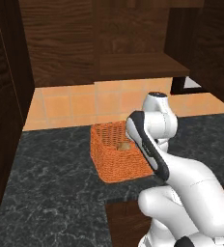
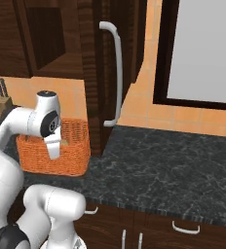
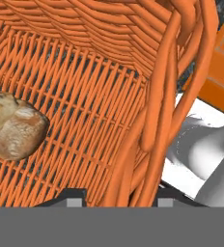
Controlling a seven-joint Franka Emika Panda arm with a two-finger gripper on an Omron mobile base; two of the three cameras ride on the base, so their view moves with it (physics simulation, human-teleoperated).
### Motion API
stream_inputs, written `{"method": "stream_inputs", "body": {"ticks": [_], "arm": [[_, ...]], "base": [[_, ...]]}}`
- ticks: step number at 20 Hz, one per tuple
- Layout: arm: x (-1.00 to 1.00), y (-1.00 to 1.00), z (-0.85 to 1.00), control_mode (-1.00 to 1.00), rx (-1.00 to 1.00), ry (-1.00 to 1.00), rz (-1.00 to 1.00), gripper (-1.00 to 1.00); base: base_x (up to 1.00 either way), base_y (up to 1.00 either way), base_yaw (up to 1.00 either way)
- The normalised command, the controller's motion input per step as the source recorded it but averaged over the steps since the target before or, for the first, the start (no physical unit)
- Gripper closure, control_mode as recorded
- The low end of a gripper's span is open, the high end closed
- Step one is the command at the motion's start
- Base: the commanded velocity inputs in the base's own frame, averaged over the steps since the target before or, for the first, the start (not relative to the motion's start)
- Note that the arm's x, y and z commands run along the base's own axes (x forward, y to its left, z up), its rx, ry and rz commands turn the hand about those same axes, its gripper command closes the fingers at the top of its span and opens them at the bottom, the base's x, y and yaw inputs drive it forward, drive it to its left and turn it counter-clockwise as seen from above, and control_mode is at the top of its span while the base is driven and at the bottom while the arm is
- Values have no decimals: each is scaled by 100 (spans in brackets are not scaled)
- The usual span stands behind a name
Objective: Open the cabinet, pick up the bread from the cabinet and place it in the basket. Then move the basket to the dining counter.
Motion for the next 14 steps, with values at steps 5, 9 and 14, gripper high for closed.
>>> {"method": "stream_inputs", "body": {"ticks": [5,9,14], "arm": [[-18,12,97,-100,-14,10,1,100],[-25,-30,42,-100,-3,3,1,100],[-46,11,6,-100,5,-8,0,100]], "base": [[0,0,0],[0,0,0],[0,0,0]]}}
